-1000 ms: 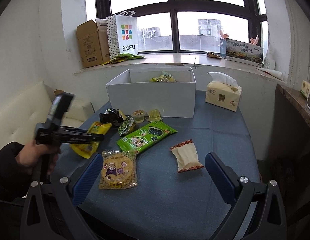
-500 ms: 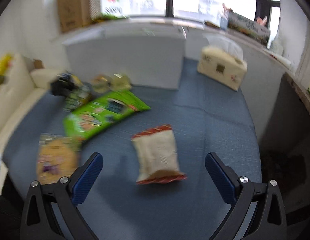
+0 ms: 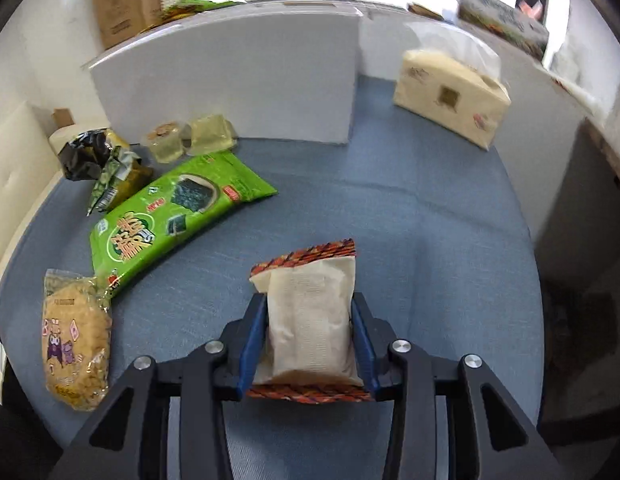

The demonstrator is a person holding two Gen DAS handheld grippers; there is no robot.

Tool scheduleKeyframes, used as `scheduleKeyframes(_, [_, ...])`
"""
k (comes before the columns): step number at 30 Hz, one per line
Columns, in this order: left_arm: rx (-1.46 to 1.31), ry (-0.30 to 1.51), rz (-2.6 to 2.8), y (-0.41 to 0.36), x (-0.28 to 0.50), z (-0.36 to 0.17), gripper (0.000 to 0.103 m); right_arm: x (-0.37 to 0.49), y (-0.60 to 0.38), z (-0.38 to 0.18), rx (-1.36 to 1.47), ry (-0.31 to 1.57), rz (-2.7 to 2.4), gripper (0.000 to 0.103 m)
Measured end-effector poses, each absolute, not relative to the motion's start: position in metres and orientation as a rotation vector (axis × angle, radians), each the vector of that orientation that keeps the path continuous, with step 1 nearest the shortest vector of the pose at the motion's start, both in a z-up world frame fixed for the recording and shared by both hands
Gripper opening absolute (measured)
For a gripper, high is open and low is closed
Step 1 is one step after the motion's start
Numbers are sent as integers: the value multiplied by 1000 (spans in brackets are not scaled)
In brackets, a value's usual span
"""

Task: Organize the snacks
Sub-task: 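Grasp the yellow bean-snack bag with the left gripper while the right grasps the white bread pack, then carry both packs over the white box and open both grippers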

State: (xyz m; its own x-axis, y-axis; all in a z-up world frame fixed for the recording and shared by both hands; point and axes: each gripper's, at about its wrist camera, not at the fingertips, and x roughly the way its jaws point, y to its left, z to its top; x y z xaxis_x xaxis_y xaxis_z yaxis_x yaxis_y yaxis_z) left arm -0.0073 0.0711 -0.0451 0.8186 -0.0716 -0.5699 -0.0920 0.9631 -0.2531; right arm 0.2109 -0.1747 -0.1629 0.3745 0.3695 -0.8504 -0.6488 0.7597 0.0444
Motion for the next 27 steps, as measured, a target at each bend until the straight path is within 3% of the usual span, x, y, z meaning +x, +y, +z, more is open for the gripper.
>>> scheduleKeyframes(9, [-298,607,-28,75,12,-44,50,191,-197,-97,-52,861,789,44])
scheduleKeyframes(15, [-317,549,-83,86,70,-10,50,206,-172,-35,31,716,816,44])
scheduleKeyframes(21, [-269,540,-48,102,163,27,50,270,-115,2,57,681,792,44])
scheduleKeyframes(27, [-261,592,-13,124,237,30,50,337,-69,11,60,737,739,45])
